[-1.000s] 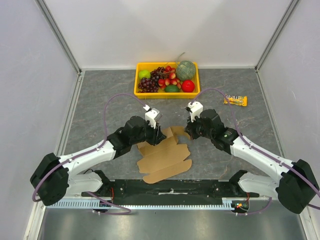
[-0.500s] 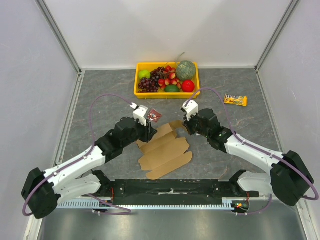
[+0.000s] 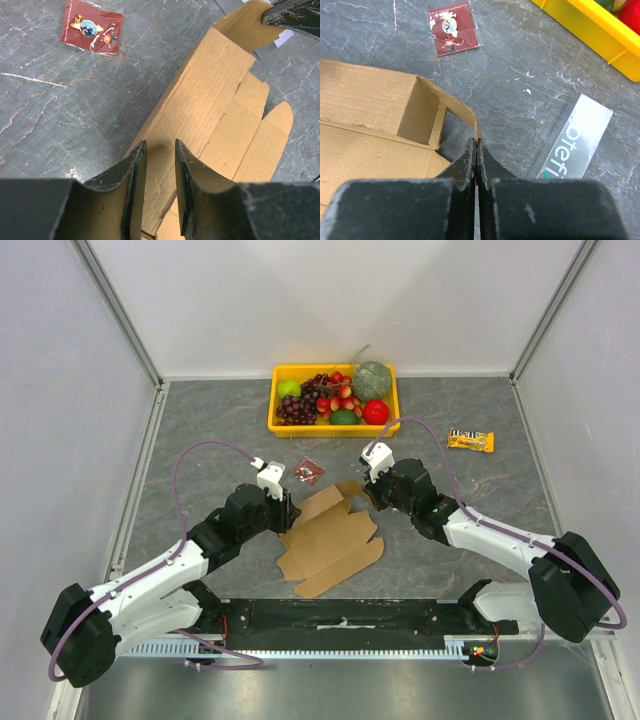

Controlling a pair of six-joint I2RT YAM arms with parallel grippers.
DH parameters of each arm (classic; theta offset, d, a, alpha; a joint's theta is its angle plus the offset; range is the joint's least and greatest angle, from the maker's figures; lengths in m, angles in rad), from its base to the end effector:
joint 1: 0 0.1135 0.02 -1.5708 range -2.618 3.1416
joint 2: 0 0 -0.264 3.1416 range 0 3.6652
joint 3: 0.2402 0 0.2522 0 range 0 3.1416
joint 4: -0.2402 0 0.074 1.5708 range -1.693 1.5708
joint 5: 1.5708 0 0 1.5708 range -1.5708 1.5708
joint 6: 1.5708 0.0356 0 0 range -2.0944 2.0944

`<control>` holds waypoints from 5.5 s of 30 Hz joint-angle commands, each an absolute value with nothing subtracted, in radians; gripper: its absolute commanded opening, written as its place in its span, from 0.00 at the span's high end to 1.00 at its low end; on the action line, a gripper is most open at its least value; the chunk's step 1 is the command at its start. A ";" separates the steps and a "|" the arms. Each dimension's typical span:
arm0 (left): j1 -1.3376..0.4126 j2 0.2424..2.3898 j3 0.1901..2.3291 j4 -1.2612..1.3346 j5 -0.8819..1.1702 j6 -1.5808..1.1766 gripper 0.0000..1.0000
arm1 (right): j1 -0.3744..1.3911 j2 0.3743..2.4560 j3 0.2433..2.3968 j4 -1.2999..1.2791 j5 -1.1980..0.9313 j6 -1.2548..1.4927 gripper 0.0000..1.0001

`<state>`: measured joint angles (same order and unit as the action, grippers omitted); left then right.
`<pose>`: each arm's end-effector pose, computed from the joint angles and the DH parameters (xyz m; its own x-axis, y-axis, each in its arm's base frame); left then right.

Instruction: Fold the paper box

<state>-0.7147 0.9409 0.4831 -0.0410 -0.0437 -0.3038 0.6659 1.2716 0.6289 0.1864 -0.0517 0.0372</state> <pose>0.1573 -0.1345 0.2200 -0.5320 0.0659 -0.8442 0.4891 0.8378 -0.2428 0.2132 0.1698 0.2187 -0.3706 -0.2439 -0.8962 -0.6401 0.7663 0.0561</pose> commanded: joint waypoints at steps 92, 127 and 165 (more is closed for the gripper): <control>-0.764 1.109 0.557 0.055 0.074 -0.341 0.70 | 0.655 1.327 0.523 0.262 -0.304 0.141 0.59; -0.764 1.114 0.600 0.034 0.064 -0.353 0.68 | 0.655 1.591 0.422 0.848 -0.439 0.100 0.53; -0.761 1.042 0.649 -0.075 0.003 -0.328 0.67 | 0.661 1.713 0.462 1.045 -0.589 0.149 0.48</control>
